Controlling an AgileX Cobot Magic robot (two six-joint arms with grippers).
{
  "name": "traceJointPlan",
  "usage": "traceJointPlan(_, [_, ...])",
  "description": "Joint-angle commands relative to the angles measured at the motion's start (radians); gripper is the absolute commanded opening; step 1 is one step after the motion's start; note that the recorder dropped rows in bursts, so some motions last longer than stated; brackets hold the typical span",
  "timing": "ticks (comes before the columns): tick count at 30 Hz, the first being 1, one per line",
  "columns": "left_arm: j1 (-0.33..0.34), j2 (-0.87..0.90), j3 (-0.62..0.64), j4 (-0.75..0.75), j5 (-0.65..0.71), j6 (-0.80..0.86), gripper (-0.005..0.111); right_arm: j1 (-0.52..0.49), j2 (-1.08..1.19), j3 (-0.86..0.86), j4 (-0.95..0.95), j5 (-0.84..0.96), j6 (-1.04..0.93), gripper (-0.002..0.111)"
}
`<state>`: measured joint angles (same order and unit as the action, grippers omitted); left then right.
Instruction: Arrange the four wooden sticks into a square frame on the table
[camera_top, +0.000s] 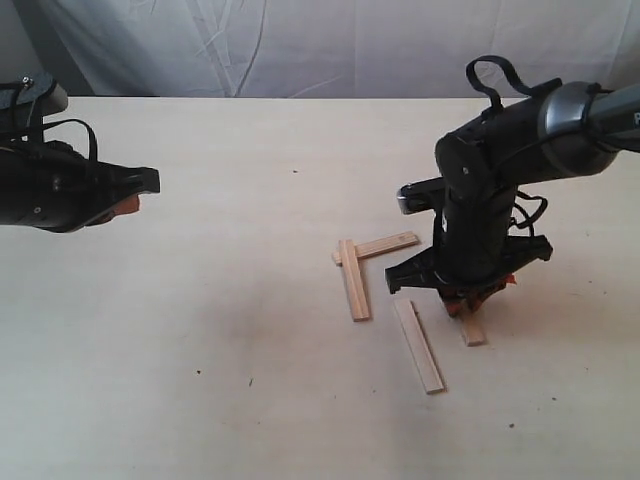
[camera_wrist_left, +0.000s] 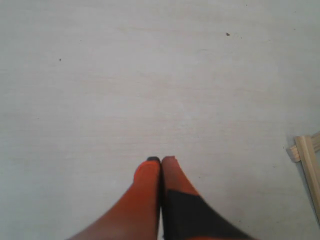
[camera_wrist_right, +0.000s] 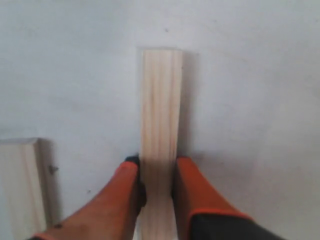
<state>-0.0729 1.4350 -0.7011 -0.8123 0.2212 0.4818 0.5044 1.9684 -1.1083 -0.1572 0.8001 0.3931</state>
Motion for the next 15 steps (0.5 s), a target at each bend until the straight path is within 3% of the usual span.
traceJointPlan(1, [0.001, -0.009, 0.003, 0.006, -0.004, 0.001, 0.000, -0.005, -0.067, -0.068, -0.033, 0.018, -0.093, 0.000])
traceJointPlan(15, [0.001, -0.009, 0.003, 0.006, -0.016, 0.001, 0.000, -0.005, 0.106, -0.193, 0.073, -0.055, -0.222, 0.000])
